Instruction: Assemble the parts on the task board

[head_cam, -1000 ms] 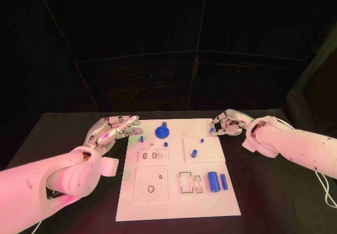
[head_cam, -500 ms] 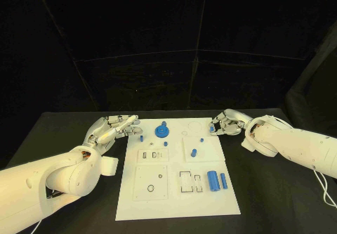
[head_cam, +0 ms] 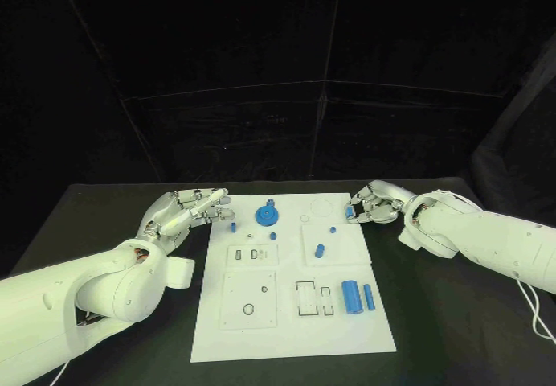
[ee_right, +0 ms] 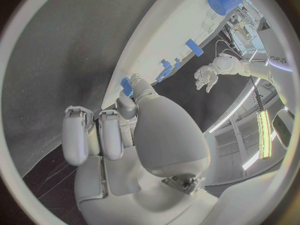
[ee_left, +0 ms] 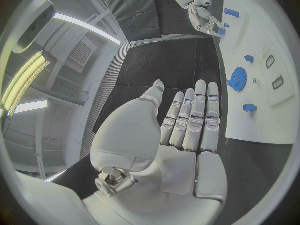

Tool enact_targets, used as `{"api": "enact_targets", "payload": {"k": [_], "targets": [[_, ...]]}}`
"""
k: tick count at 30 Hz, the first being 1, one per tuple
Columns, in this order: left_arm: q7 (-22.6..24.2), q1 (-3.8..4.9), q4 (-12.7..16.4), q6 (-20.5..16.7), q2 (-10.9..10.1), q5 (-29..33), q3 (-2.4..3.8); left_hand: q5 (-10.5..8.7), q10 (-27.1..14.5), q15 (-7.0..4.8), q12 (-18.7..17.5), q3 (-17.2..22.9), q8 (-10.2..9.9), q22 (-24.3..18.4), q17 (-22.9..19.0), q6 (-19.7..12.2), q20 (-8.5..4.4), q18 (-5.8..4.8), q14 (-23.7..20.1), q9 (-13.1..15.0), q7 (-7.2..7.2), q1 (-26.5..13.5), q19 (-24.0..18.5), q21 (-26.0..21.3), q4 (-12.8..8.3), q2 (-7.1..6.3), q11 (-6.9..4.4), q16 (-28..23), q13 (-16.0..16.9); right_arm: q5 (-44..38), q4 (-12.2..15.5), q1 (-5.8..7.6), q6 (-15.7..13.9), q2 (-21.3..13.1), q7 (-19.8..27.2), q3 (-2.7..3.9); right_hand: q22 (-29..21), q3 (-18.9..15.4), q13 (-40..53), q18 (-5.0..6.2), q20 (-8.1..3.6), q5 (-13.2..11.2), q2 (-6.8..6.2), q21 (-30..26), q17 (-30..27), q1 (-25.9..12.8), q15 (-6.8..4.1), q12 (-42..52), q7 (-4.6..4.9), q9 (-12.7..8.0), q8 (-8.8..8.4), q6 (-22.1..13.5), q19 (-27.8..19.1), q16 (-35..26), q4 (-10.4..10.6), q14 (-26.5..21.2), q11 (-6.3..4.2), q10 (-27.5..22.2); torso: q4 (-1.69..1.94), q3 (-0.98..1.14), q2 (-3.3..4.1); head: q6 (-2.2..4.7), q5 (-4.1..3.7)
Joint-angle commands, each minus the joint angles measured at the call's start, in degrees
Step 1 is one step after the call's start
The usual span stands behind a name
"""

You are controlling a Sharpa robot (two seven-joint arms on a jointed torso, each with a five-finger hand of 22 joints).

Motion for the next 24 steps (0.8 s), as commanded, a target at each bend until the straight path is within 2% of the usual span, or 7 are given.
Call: {"api": "enact_targets", "payload": {"k": [1,5,11,18,24], "targets": [[0.18,0.06,0.07,0.66,0.01,-0.32,0.05,-0.26,0.39,0.14,-0.24,-0.01,-0.24,-0.05,0.05,0.39,0.08,0.85,0.36,-0.04,-0.06,0.00,0.43,-0.39,-0.18,0.59,0.02,-0.34,-0.02,-0.52,-0.09,0.05,0.60,0.14,-0.13,0.02,5.21,0.63,0.03,-0.31,-0.22,-0.34,0.69,0.09,2.23,0.17,-0.58,0.24,-0.04,0.04,0.43,0.73,0.24,-0.02,-0.13,3.39,-0.41,0.20,-0.01,0.01,0.02,-0.03,0.00],[0.18,0.06,0.05,0.65,0.00,-0.32,0.05,-0.26,0.39,0.14,-0.24,-0.01,-0.24,-0.05,0.05,0.39,0.08,0.85,0.36,-0.04,-0.06,0.00,0.43,-0.39,-0.18,0.59,0.02,-0.34,-0.02,-0.66,-0.23,0.04,0.21,0.26,0.03,0.02,5.45,1.67,0.20,-0.37,-0.36,-1.59,1.57,0.19,2.27,0.35,-0.71,0.44,-0.20,0.01,0.58,1.50,0.42,-0.02,-0.31,3.40,-0.56,0.37,-0.03,0.03,0.00,-0.04,-0.01],[0.15,0.06,-0.02,0.65,-0.01,-0.32,0.05,-0.26,0.39,0.14,-0.24,-0.01,-0.24,-0.05,0.05,0.39,0.08,0.85,0.36,-0.04,-0.06,0.00,0.43,-0.39,-0.18,0.59,0.02,-0.34,-0.02,-0.10,-0.22,0.03,-1.25,0.32,0.93,0.02,6.16,4.14,0.98,-0.52,-0.74,-3.49,3.88,0.50,2.70,0.32,-1.19,1.42,-1.03,0.19,1.43,4.02,0.96,0.15,-0.31,3.50,-1.17,1.08,0.00,0.02,0.01,-0.08,-0.03],[0.10,0.06,-0.11,0.68,-0.01,-0.32,0.04,-0.26,0.39,0.14,-0.24,-0.01,-0.24,-0.05,0.05,0.39,0.08,0.85,0.36,-0.04,-0.06,0.00,0.43,-0.39,-0.18,0.59,0.02,-0.34,-0.02,2.30,0.55,0.03,-3.84,0.35,2.15,0.02,6.74,5.39,2.32,-0.66,-1.06,-3.57,4.21,0.75,3.27,-0.03,-1.51,2.98,-1.47,0.21,1.74,5.19,1.39,0.40,-0.57,3.63,-1.53,1.98,0.01,0.03,-0.01,-0.06,-0.13],[0.04,0.06,-0.04,0.68,-0.09,-0.32,0.04,-0.26,0.39,0.14,-0.24,-0.01,-0.24,-0.05,0.05,0.39,0.08,0.85,0.36,-0.04,-0.06,0.00,0.43,-0.39,-0.18,0.59,0.02,-0.34,-0.02,3.29,2.30,0.04,-6.40,-0.13,1.84,0.04,6.86,6.65,2.72,-0.68,-1.36,-1.59,4.09,0.81,3.41,-0.78,-1.77,3.31,-1.77,0.17,1.80,5.88,1.47,0.44,-0.81,3.67,-1.80,2.24,0.00,-0.03,-0.08,0.08,-0.13]]}}
